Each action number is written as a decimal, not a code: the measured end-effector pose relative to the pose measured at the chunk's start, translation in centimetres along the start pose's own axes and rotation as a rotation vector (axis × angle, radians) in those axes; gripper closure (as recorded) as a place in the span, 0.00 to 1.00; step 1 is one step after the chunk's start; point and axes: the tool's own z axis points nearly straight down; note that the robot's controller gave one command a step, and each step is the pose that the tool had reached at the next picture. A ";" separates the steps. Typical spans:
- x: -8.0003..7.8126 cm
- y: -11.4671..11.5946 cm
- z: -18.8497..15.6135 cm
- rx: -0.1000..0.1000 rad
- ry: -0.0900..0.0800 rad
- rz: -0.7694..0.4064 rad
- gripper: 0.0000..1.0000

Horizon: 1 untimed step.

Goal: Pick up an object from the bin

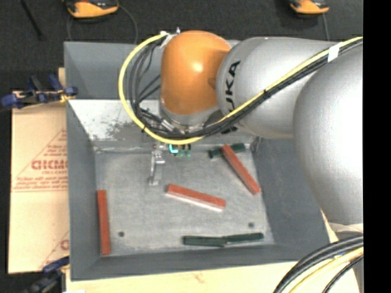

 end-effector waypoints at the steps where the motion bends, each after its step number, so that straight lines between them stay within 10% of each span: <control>1: -1.2 -7.7 11.5 0.002 -0.004 -0.348 0.00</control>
Offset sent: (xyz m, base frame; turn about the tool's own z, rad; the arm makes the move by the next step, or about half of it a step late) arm 0.0108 -0.0742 -0.1148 -0.3518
